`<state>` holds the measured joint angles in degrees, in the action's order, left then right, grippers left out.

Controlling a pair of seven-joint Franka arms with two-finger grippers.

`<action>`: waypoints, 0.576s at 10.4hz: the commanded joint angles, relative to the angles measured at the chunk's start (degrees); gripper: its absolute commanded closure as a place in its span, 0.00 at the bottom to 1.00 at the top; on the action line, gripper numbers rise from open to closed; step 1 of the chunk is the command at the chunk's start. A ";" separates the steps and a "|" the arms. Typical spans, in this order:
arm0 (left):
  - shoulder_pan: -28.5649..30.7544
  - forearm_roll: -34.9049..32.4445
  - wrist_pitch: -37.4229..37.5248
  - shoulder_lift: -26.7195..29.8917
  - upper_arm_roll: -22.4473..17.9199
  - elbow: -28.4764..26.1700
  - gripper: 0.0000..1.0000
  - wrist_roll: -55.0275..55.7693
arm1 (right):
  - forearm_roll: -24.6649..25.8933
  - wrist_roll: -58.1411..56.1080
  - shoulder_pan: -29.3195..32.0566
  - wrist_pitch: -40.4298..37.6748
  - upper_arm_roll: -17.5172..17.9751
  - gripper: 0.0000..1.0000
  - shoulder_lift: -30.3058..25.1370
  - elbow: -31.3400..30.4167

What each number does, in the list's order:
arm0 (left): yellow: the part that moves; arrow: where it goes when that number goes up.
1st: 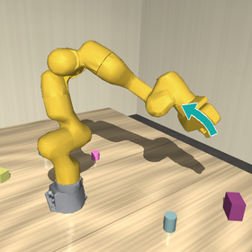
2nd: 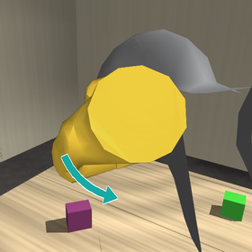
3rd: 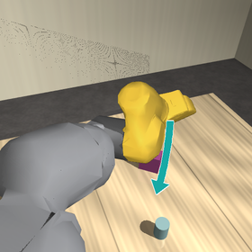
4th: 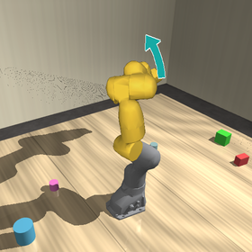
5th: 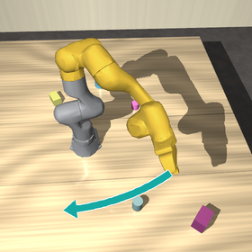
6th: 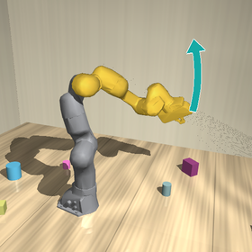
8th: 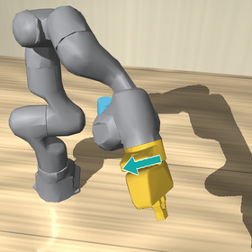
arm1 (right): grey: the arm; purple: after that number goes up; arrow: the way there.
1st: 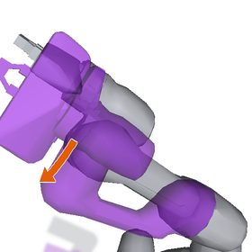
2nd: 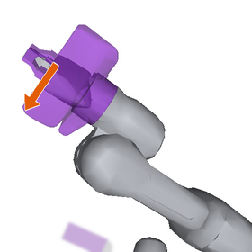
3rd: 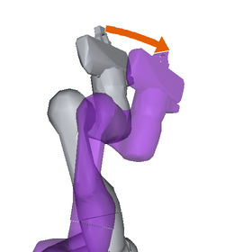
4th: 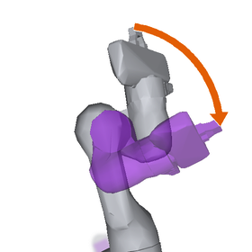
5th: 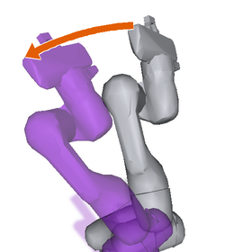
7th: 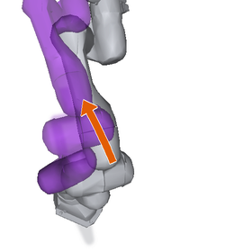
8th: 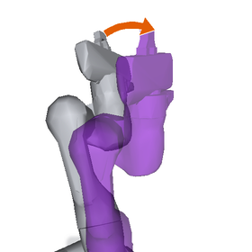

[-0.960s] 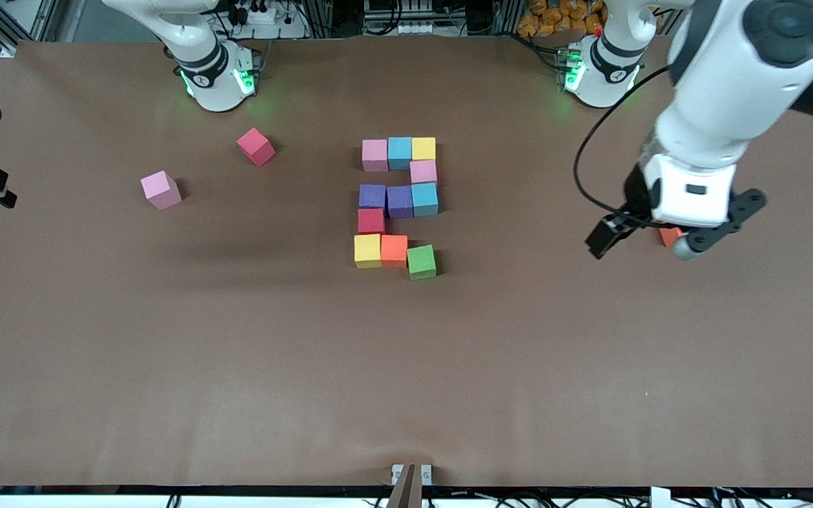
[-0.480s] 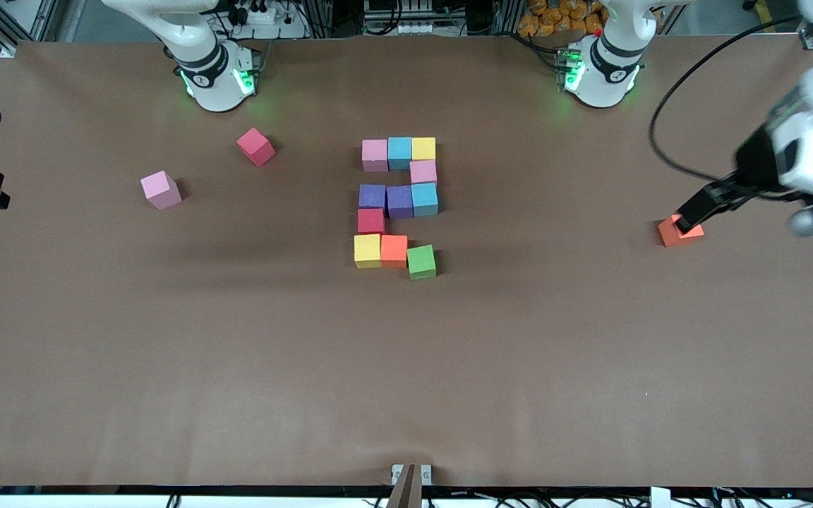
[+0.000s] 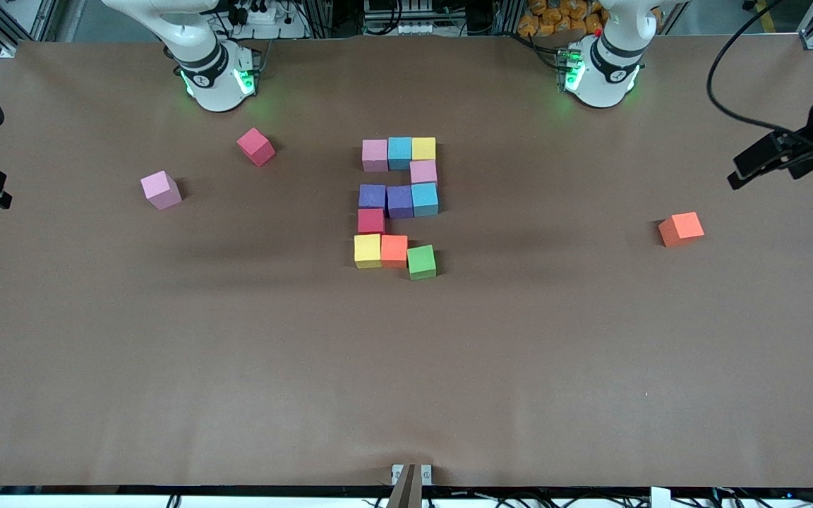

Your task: Form number 2 with 11 blocks

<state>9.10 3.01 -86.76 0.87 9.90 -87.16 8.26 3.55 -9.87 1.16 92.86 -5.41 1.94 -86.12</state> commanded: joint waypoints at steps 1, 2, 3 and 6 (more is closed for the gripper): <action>-4.24 0.95 2.03 1.50 -5.03 -1.09 0.00 -6.05 | 0.32 -0.50 0.94 -0.31 -0.21 0.00 -0.19 -0.10; -5.57 1.38 2.73 1.76 -7.24 -1.17 0.00 -8.85 | 0.31 -0.50 0.68 -0.40 -0.21 0.00 -0.10 -0.10; -5.85 1.73 2.91 2.37 -7.35 -1.09 0.00 -8.96 | 0.23 -0.50 0.42 -0.48 -0.04 0.00 0.16 -0.19; -9.97 -1.41 2.74 1.85 -7.44 -1.00 0.00 -4.05 | 0.05 -0.32 -0.37 -0.92 0.05 0.00 0.08 -0.02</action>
<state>1.46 3.20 -84.52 1.70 3.19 -87.23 2.70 3.56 -9.89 1.00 92.58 -5.38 2.15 -86.38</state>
